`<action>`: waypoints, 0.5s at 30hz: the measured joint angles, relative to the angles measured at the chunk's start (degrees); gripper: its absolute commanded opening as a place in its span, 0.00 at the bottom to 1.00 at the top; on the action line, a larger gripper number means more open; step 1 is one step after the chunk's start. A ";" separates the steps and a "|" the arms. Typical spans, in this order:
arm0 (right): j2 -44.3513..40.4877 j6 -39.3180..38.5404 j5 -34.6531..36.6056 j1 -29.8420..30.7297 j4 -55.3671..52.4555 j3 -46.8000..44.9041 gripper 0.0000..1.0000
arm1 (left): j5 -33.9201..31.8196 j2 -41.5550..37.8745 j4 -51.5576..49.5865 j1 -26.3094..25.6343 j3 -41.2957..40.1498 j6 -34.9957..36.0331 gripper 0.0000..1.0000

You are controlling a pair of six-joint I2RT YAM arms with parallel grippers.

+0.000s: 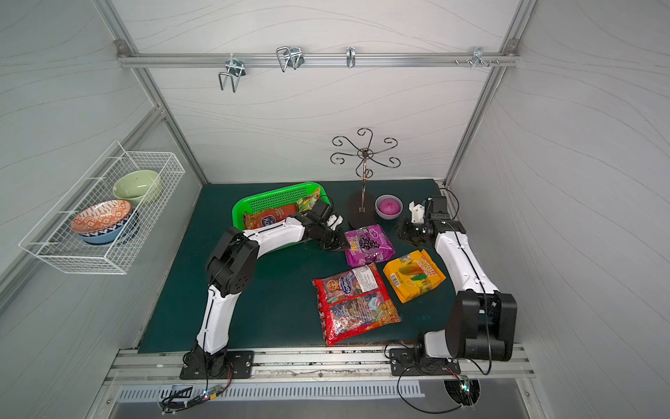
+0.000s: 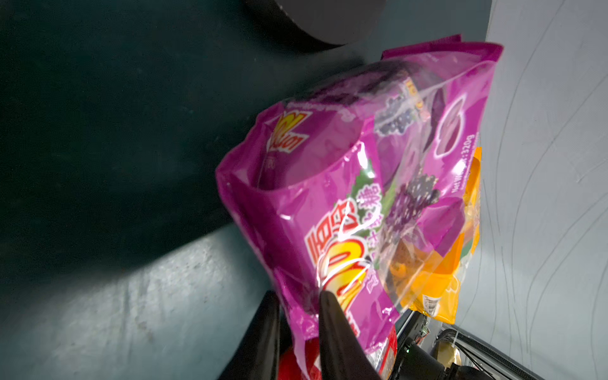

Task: Put the candies in the basket
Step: Pick up the candy at the center of the board.

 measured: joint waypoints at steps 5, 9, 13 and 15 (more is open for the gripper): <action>0.00 0.11 -0.07 0.00 0.33 -0.61 0.39 | 0.96 -2.03 0.92 0.44 -2.56 -0.04 0.24; 0.02 0.15 -0.15 0.00 0.52 -1.05 0.40 | 1.14 -2.34 1.70 0.44 -3.41 -0.07 0.24; 0.02 0.15 -0.15 0.00 0.68 -1.07 0.40 | 1.33 -2.58 3.54 0.42 -4.66 -0.15 0.23; 0.02 0.15 -0.15 0.00 0.98 -1.16 0.40 | 1.44 -2.58 4.33 0.31 -5.11 -0.17 0.22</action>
